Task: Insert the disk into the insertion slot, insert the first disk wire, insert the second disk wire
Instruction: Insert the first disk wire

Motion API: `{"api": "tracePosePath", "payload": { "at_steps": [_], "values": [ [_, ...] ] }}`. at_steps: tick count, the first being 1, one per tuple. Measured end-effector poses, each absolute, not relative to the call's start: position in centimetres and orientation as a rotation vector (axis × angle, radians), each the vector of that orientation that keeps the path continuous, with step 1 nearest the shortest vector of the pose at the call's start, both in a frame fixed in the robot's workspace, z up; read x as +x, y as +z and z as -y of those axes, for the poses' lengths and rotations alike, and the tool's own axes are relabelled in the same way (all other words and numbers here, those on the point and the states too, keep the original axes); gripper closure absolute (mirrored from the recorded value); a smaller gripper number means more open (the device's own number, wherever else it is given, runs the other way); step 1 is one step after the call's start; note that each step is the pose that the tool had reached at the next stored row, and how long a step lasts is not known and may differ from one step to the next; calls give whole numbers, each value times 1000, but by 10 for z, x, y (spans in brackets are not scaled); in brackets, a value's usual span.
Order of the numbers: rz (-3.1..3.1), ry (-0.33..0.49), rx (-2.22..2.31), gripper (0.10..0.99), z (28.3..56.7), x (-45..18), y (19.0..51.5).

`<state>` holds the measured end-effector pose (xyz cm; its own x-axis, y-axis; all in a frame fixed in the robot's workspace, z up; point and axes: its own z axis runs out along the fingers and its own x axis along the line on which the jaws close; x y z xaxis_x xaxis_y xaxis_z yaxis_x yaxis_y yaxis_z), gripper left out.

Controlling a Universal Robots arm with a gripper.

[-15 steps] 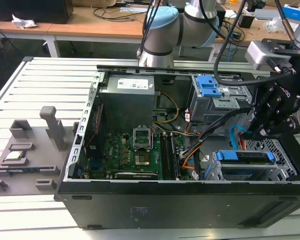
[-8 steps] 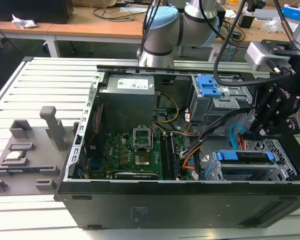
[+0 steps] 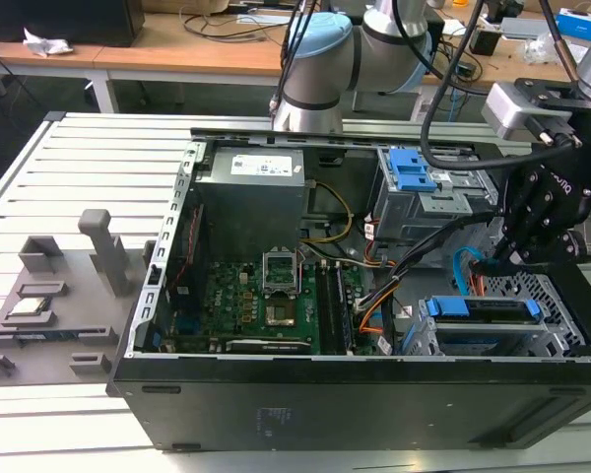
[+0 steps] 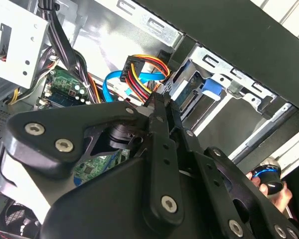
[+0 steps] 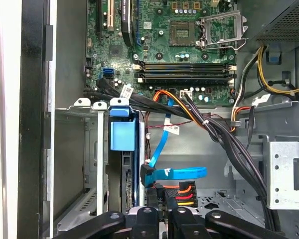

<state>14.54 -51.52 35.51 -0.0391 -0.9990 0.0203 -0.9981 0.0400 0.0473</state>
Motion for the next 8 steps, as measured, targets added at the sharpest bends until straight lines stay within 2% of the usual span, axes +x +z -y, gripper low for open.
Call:
{"api": "tracePosePath", "payload": {
  "at_steps": [5,8],
  "values": [
    [2230,-28,2143,918,535,146,354],
    [2229,-29,2143,918,537,150,352]
  ]
}}
